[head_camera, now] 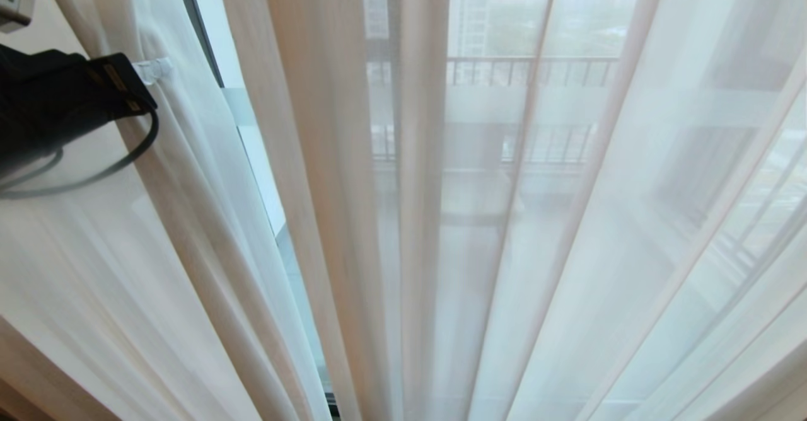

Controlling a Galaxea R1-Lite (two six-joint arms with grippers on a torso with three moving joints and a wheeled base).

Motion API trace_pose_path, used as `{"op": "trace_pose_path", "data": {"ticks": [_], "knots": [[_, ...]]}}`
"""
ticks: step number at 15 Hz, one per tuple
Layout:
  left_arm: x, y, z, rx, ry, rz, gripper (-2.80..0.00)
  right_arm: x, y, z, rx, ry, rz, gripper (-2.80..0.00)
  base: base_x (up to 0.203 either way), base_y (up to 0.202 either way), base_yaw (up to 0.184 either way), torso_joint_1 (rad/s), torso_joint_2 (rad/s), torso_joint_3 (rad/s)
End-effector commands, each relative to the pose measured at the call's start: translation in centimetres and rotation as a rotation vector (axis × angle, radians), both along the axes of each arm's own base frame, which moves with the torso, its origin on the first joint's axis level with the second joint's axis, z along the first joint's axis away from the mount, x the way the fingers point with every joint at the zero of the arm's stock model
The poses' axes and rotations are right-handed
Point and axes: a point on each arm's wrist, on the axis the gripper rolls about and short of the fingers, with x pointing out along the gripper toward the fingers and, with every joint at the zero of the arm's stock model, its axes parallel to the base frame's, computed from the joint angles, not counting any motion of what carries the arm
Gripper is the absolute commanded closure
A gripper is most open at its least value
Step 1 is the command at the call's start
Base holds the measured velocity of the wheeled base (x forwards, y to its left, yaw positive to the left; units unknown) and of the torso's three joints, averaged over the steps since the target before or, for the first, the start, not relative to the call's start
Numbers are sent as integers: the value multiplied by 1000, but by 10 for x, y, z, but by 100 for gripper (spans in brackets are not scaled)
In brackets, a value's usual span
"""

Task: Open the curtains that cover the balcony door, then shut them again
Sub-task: Close the inner curtains on both sides

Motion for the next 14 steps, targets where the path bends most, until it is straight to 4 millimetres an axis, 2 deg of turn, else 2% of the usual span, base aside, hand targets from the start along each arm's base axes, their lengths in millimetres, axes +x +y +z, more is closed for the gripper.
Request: {"op": "trace_pose_path", "data": {"ticks": [1, 7, 14], "knots": [[1, 0, 0, -3, 0, -1, 0, 0, 0, 0, -1, 3, 0, 0, 0, -189, 2, 6, 3, 2], [-1, 0, 1, -3, -4, 1, 0, 0, 0, 0, -1, 2, 0, 0, 0, -169, 1, 2, 3, 3], [-8, -8, 6, -3, -26, -33, 0, 0, 0, 0, -1, 3, 0, 0, 0, -8, -1, 0, 0, 1]]}}
